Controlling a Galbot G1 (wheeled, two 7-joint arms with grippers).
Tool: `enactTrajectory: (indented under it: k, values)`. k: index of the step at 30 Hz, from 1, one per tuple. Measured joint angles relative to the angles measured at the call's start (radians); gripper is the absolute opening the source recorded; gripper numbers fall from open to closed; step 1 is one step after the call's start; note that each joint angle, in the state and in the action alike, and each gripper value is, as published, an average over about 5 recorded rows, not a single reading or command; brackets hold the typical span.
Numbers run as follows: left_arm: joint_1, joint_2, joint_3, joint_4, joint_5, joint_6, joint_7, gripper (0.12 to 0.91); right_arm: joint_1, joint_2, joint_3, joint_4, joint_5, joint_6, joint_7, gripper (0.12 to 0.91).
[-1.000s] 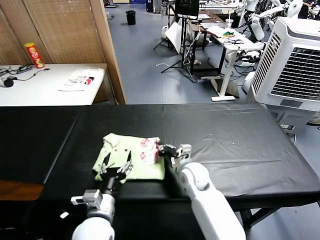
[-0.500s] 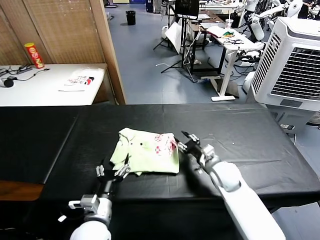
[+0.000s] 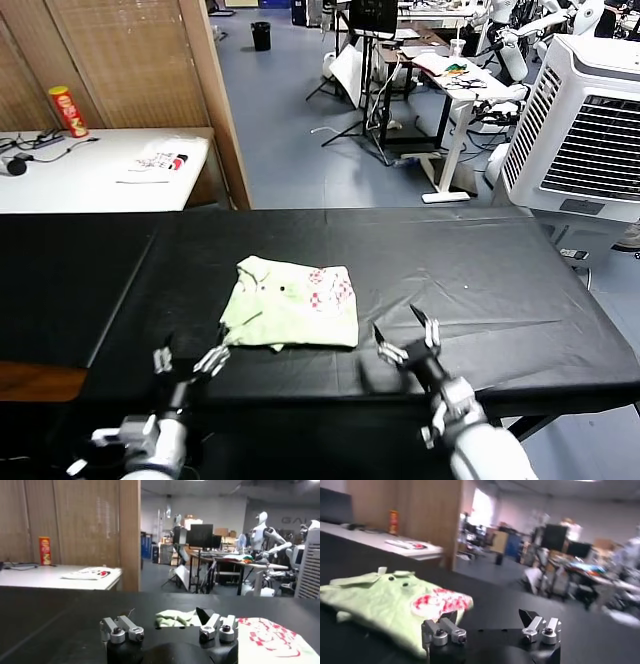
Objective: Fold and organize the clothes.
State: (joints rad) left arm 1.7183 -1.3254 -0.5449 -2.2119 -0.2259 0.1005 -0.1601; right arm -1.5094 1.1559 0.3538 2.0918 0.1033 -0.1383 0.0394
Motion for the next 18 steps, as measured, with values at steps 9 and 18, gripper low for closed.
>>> enactTrajectory:
  k: [9,18]
  values:
    - [0.161,0.044,-0.057,-0.042,-0.033,-0.003,-0.022,0.798,-0.262,0.085,0.075,0.152,-0.025,0.045,0.097,0.798]
    - [0.289,0.044,-0.066,-0.103,-0.067,0.047,-0.043,0.798,-0.438,0.112,0.067,0.259,-0.022,-0.045,0.172,0.798]
